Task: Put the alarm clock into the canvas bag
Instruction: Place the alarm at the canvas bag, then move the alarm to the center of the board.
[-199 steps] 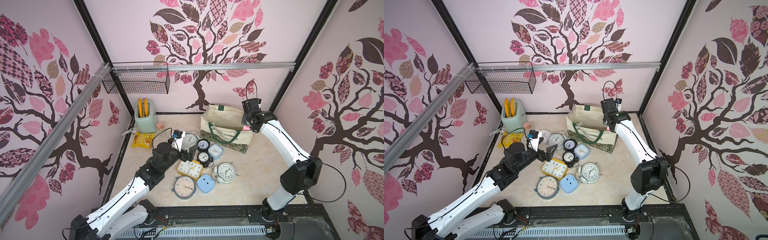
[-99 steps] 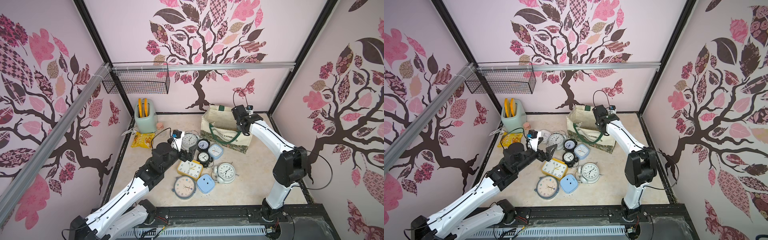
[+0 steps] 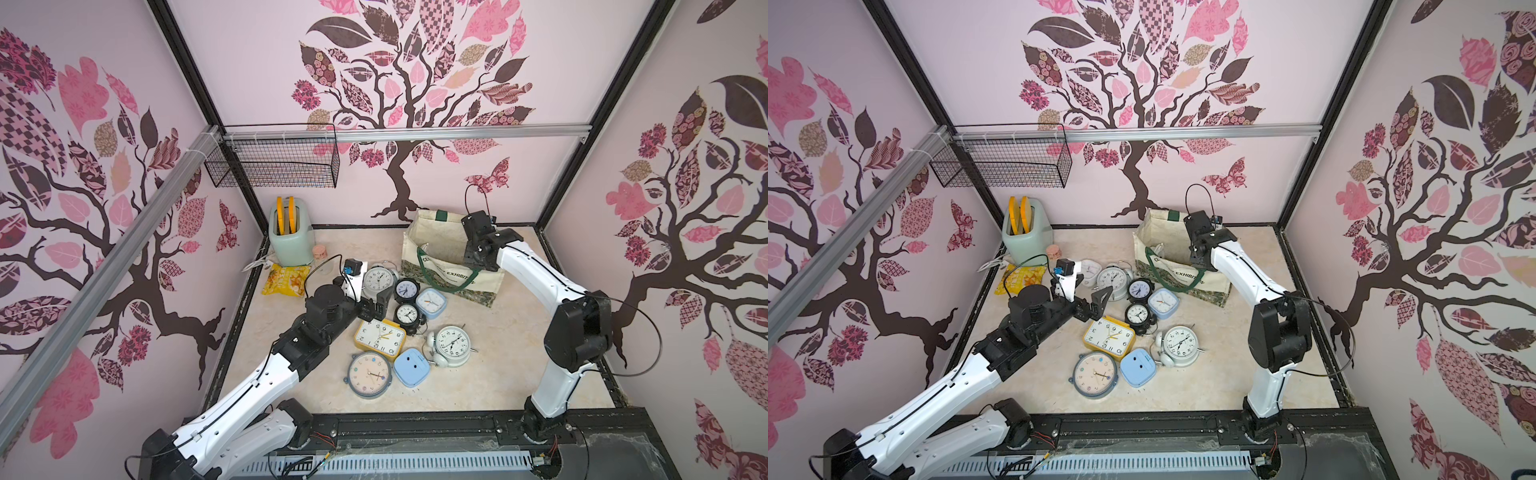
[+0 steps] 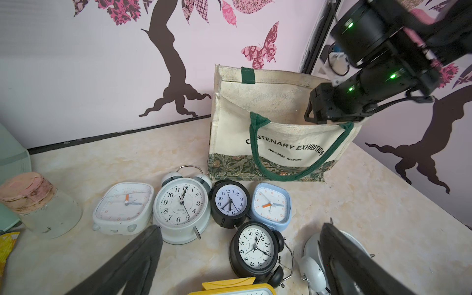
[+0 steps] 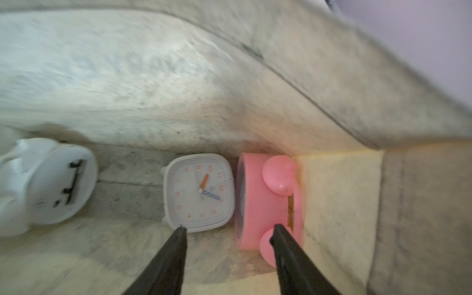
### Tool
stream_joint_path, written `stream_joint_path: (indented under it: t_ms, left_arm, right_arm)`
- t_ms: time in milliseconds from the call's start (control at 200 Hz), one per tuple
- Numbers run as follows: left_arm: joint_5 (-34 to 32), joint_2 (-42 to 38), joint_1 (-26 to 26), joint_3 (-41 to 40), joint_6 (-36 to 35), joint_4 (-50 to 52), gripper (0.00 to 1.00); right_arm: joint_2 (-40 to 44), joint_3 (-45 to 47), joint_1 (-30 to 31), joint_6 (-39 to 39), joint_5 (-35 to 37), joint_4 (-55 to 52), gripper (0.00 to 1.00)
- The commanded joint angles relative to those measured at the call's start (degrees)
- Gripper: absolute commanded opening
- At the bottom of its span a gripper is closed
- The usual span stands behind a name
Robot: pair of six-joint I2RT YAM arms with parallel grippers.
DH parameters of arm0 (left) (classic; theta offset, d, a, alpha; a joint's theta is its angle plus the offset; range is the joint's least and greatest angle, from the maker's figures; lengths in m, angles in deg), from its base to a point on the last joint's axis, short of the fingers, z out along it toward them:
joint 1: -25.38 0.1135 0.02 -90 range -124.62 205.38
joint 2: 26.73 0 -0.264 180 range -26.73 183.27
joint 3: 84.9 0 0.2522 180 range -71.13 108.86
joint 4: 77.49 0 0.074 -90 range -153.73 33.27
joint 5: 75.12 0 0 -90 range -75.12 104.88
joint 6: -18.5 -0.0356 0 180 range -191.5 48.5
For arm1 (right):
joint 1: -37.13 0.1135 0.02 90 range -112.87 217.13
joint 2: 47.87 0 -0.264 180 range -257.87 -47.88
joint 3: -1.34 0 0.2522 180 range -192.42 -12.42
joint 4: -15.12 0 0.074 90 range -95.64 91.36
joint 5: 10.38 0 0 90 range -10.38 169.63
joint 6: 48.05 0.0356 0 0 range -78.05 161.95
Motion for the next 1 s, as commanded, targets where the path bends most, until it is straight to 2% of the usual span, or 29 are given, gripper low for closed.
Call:
stream_joint_path:
  t_ms: [0, 90, 305, 435, 550, 755, 860, 995]
  left_arm:
    - [-2.7, 1.1, -0.2, 2.0, 0.6, 2.5, 0.98]
    - [-4.4, 2.8, -0.2, 3.3, 0.7, 5.2, 0.98]
    - [-8.5, 9.5, 0.1, 9.9, 1.4, 14.7, 0.98]
    - [-8.9, 15.7, 4.4, 16.6, 5.5, 22.0, 0.98]
    - [-7.8, 23.2, 9.2, 23.1, 8.7, 27.1, 0.98]
    - [-10.4, 40.2, 11.4, 37.7, 4.5, 32.8, 0.98]
    - [-8.6, 49.5, 14.1, 46.5, 3.8, 36.2, 0.98]
    - [-8.3, 58.4, 16.7, 54.6, 2.5, 35.8, 0.98]
  right_arm:
    - [5.8, -1.1, -0.2, -1.0, -6.8, 2.5, 0.66]
    - [8.5, -0.9, -0.2, -1.5, -8.2, 2.9, 0.77]
    - [15.8, 3.8, -0.2, -2.6, -11.8, 6.1, 0.87]
    - [19.6, 8.1, -0.2, -3.0, -14.7, 8.3, 1.00]
    - [22.4, 11.4, -0.2, -3.6, -16.5, 9.7, 1.00]
    - [26.7, 15.1, 0.3, -1.5, -20.8, 11.6, 1.00]
    - [27.7, 15.8, 1.7, -1.3, -22.2, 11.5, 1.00]
    - [28.8, 17.4, 3.2, -1.1, -23.0, 11.1, 1.00]
